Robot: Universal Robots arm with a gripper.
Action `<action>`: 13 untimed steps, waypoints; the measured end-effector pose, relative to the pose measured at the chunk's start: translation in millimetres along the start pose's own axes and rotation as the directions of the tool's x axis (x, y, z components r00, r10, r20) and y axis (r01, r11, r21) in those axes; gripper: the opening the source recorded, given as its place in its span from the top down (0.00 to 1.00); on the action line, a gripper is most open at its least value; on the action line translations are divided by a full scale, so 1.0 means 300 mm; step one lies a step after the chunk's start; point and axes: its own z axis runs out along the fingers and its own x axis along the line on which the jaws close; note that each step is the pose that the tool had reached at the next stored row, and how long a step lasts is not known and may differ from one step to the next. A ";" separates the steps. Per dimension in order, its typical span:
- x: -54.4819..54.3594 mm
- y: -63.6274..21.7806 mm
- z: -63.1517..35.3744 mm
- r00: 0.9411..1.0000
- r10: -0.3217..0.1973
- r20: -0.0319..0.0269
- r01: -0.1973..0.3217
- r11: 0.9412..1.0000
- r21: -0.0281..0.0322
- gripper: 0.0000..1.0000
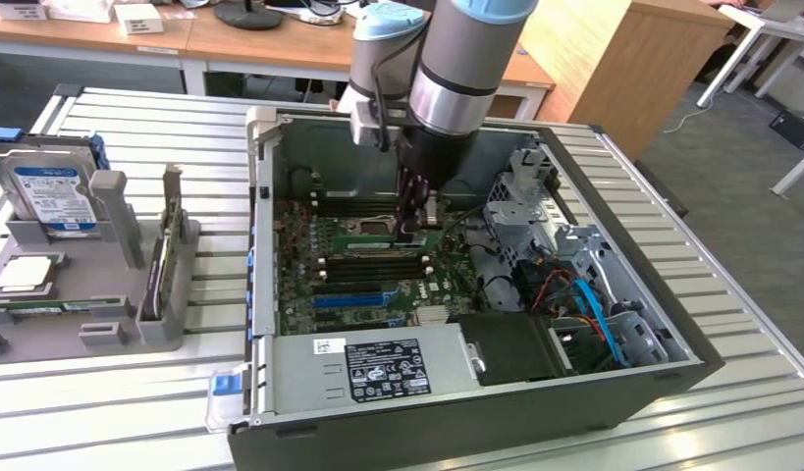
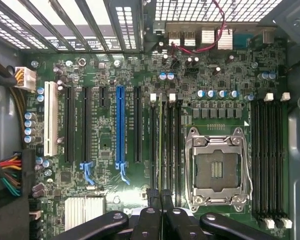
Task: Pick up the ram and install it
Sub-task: 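Insert the ram into the slot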
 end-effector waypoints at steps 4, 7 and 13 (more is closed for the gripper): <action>0.000 0.000 0.011 1.000 0.000 0.000 0.000 1.000 0.000 0.88; 0.000 0.000 0.020 1.000 0.000 0.000 0.000 1.000 0.001 0.88; 0.000 -0.001 0.037 1.000 0.000 0.000 0.000 1.000 0.001 0.88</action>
